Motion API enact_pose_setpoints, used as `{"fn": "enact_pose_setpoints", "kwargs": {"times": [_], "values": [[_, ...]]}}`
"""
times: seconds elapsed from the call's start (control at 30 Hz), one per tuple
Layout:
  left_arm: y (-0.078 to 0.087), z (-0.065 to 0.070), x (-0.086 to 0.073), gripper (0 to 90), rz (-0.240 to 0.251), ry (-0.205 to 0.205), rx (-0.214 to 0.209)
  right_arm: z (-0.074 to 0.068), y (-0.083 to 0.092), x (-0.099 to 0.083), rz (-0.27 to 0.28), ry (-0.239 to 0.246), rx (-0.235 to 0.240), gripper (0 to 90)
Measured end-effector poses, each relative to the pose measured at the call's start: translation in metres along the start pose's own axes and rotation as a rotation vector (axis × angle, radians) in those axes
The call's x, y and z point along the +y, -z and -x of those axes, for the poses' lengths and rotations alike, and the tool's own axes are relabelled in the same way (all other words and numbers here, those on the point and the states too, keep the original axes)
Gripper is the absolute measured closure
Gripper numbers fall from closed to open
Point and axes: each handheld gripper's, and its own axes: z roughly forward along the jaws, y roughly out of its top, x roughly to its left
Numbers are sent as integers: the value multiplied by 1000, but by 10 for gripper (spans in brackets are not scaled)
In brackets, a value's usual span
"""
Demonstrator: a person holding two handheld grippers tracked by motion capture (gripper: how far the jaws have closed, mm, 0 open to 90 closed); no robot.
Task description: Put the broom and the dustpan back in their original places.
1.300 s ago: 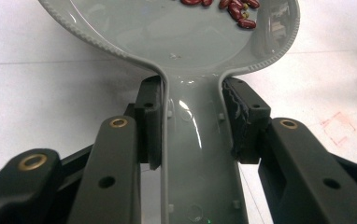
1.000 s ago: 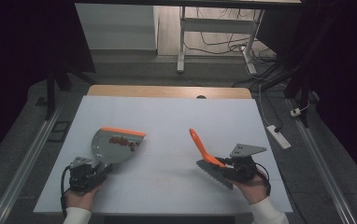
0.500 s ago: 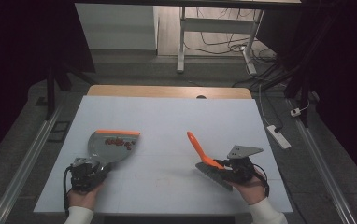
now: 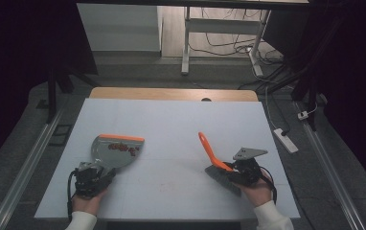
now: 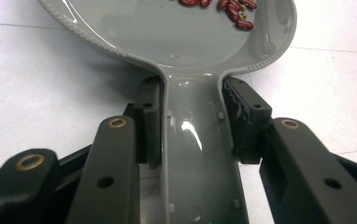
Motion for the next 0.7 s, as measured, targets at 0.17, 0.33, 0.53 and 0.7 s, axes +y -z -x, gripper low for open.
{"fn": "enact_pose_setpoints", "kwargs": {"times": [0.17, 0.33, 0.53, 0.7], "values": [[2, 0, 0, 502, 14, -2, -11, 11, -3, -4, 5, -47, 4, 658], [4, -2, 0, 416, 13, 6, -10, 22, -7, -8, -9, -86, 3, 621], [8, -1, 0, 333, 27, -6, -2, 27, -11, -11, -31, -99, -10, 562], [13, -2, 1, 318, 28, -25, -18, 32, -16, -13, -54, -133, -6, 519]]}}
